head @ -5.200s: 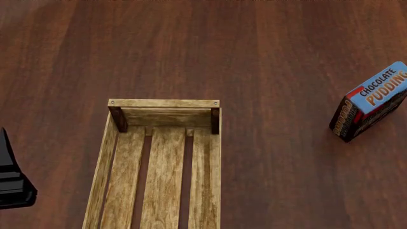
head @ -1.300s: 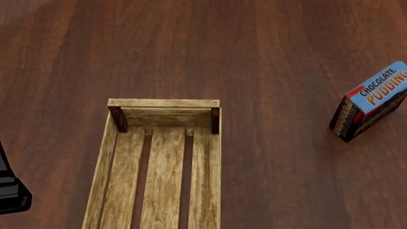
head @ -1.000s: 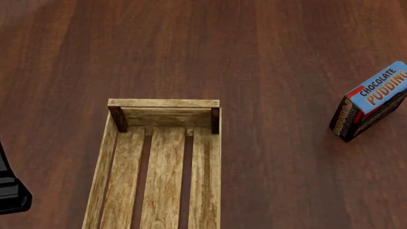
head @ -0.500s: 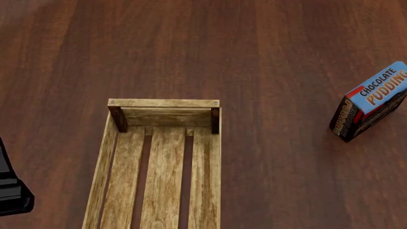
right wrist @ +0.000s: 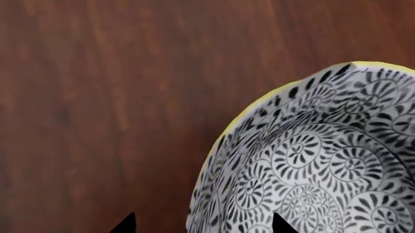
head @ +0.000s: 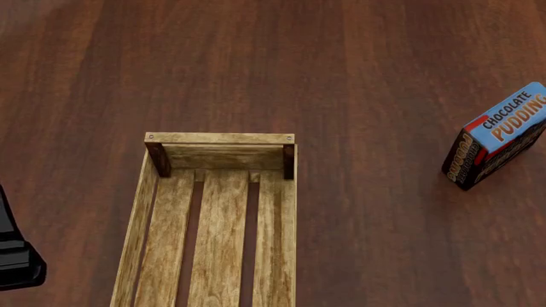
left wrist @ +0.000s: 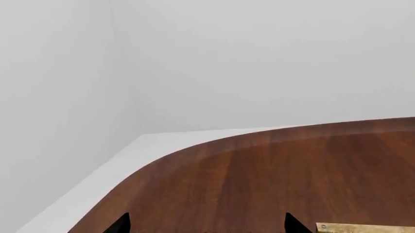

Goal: Stack the left bowl on the right bowl and place them in the tray.

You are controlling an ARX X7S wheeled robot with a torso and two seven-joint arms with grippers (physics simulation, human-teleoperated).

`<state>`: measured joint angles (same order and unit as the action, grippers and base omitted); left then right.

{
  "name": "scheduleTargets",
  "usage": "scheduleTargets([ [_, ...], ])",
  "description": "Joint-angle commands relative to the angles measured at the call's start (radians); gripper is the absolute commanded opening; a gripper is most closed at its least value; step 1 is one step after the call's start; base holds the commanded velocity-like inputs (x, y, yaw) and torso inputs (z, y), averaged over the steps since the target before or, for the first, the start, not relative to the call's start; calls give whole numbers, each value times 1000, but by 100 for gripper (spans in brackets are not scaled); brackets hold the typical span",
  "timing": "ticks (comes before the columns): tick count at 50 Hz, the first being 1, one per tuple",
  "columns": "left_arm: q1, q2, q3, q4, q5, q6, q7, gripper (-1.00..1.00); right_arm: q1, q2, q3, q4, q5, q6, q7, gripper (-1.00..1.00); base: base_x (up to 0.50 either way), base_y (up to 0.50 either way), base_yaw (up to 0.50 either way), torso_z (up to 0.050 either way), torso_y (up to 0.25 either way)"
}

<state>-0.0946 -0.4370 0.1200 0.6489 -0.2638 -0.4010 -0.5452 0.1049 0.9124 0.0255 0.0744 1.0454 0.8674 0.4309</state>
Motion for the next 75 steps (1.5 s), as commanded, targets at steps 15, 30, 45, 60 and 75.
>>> scheduleTargets([
  [15, 7, -3, 1, -7, -3, 9, -4, 100, 97, -22, -123, 93, -16, 129, -17, -100, 2, -2, 0, 0, 0],
  [30, 4, -6, -8, 9, -15, 2, -9, 100, 10, 94, 82, -175, 176, 229, 161, -100, 1, -1, 0, 0, -2],
  [45, 6, -6, -13, 10, -24, 11, -10, 100, -68, 199, 284, -339, 364, 320, 302, -100, 0, 0, 0, 0, 0],
  [60, 16, -9, -24, 9, -33, 24, -10, 100, 131, 249, 167, -395, 442, 378, 390, -100, 0, 0, 0, 0, 0],
  [75, 25, -15, -38, 17, -47, 30, -9, 100, 339, 259, 55, -432, 513, 437, 504, -100, 0, 0, 0, 0, 0],
])
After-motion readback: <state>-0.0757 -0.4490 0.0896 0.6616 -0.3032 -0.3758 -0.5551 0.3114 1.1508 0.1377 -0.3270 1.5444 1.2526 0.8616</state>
